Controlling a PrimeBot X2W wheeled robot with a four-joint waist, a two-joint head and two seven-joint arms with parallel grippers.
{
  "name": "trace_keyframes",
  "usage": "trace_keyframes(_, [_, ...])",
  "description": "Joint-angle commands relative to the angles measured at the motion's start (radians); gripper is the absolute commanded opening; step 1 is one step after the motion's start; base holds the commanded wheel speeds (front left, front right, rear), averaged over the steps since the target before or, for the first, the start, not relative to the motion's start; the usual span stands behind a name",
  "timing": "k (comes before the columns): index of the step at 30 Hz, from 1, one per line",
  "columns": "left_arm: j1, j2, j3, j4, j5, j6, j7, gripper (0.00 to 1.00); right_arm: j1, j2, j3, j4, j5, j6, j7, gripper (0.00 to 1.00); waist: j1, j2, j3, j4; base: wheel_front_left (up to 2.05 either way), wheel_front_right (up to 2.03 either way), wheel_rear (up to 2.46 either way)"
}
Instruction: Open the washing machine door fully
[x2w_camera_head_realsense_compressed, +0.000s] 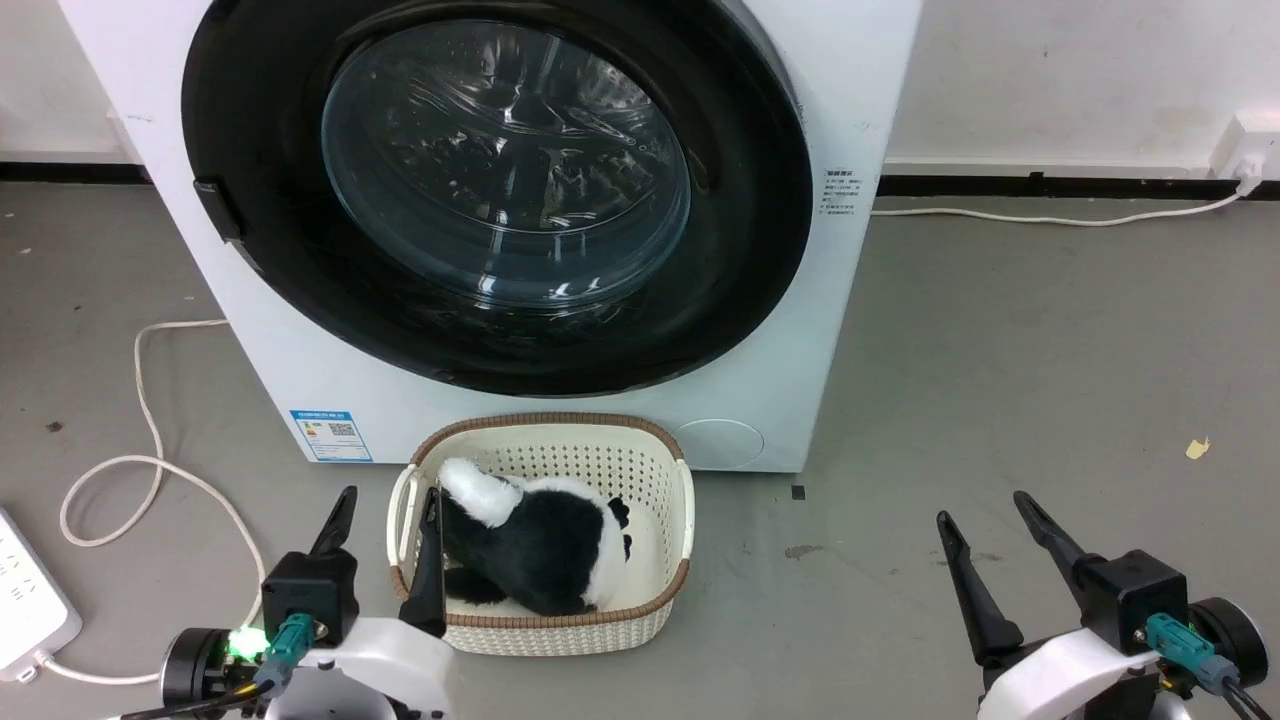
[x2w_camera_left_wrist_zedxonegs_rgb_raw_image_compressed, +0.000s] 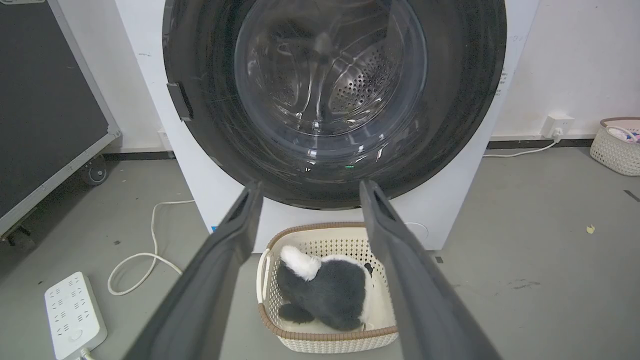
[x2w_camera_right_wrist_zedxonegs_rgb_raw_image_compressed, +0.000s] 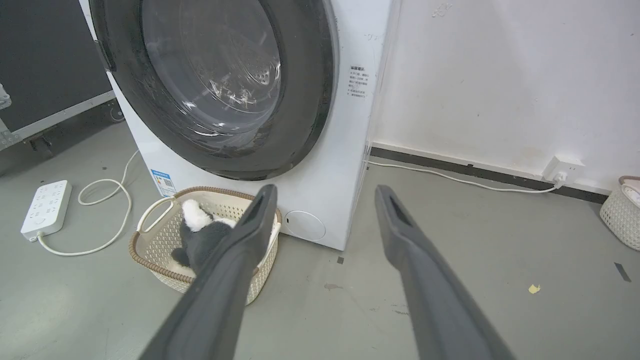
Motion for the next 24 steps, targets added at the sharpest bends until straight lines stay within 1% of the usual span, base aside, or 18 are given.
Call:
trace_keyframes(1, [0.004,0.0,-0.002,0.004,-0.004,0.008,-0.01,1.0,0.002,0.0,-0.002,0.004,0.003,0.0,-0.01,1.0,0.0,0.0,0.001,0.0,0.0,0.0,0.0])
trace_keyframes(12, [0.003,0.0,-0.02,0.007,-0.01,0.019,-0.033,1.0,0.001,-0.001,0.003,-0.006,-0.004,0.0,-0.033,1.0,0.0,0.0,0.016,0.006,0.0,0.0,0.0])
trace_keyframes(24, [-0.011,0.001,-0.043,0.007,-0.015,0.034,-0.058,1.0,-0.044,-0.03,0.011,-0.009,0.01,0.0,-0.053,1.0,0.0,0.0,0.052,0.022,0.0,0.0,0.0])
